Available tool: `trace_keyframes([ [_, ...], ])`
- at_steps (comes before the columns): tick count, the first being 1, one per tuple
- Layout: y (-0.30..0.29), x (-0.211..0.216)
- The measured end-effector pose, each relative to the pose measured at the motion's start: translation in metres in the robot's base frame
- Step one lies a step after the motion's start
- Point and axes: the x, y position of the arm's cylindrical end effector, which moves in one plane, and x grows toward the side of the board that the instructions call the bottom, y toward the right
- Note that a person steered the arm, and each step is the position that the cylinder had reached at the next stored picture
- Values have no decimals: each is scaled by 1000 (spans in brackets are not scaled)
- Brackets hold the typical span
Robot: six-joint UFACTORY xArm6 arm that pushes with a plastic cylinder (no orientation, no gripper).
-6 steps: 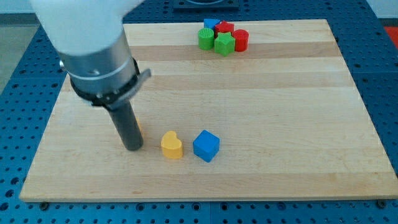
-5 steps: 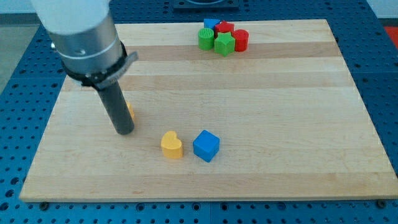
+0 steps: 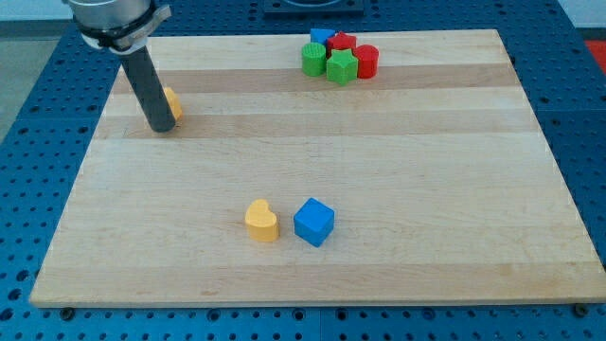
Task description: Point your arm at the blue triangle
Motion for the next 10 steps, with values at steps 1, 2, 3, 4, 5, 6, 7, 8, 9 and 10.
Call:
trace_keyframes([
  [1,0,-29],
  [2,-3,-53],
  [3,-5,-70],
  [4,-7,-92],
  [5,-8,-111],
  [6,-9,-118],
  [7,-9,-118],
  [8,-1,-107],
  [9,39,-96],
  [10,87,-114],
])
